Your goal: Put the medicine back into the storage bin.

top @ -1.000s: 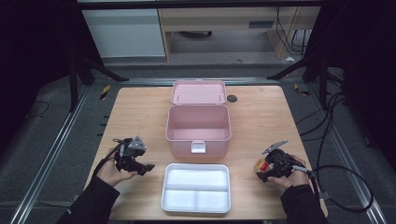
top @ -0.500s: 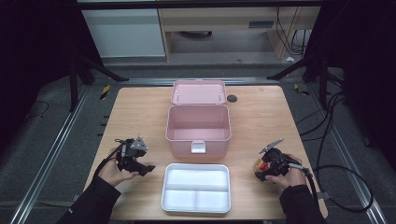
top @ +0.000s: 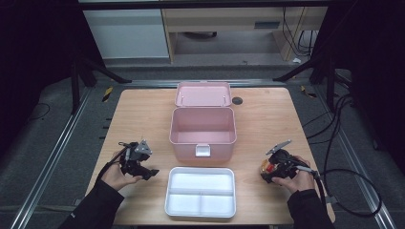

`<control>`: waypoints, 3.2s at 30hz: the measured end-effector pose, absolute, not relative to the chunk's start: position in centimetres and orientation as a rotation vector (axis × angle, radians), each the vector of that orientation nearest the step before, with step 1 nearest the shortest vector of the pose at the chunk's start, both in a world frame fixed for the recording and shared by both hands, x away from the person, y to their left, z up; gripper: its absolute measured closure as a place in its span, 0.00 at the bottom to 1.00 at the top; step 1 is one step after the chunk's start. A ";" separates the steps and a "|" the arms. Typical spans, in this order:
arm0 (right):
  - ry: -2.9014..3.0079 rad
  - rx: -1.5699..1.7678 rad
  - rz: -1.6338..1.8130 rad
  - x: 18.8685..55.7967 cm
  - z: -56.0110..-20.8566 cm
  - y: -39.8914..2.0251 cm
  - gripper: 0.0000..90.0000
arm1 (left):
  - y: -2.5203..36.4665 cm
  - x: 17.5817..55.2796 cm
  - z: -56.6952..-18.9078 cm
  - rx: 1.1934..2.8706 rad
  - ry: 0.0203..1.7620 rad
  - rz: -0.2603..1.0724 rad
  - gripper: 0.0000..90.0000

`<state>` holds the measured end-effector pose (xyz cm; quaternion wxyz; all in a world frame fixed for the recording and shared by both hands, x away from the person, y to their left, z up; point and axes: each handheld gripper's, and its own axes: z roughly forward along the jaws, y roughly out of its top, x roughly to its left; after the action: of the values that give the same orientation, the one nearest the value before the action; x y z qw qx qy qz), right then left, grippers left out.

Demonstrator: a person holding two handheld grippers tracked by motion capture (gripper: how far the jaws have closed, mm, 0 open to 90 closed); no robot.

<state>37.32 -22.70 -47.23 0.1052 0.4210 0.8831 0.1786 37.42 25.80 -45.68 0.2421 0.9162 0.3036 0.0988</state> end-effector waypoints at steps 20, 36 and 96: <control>2.443 1.104 0.821 38.5 -37.1 -21.1 0.23 | 26.3 37.6 -45.9 2.497 0.863 0.270 0.31; 2.434 0.987 0.885 42.5 -32.6 -16.6 0.23 | 26.6 37.7 -46.0 2.496 0.876 0.276 0.31; 2.826 0.642 0.775 52.1 -40.4 0.3 0.23 | 26.7 37.9 -46.5 2.518 0.869 0.278 0.31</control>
<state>52.14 0.30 -40.45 0.0706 0.2136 0.9397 0.2577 37.87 26.65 -46.48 0.2298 0.9150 0.3160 0.1009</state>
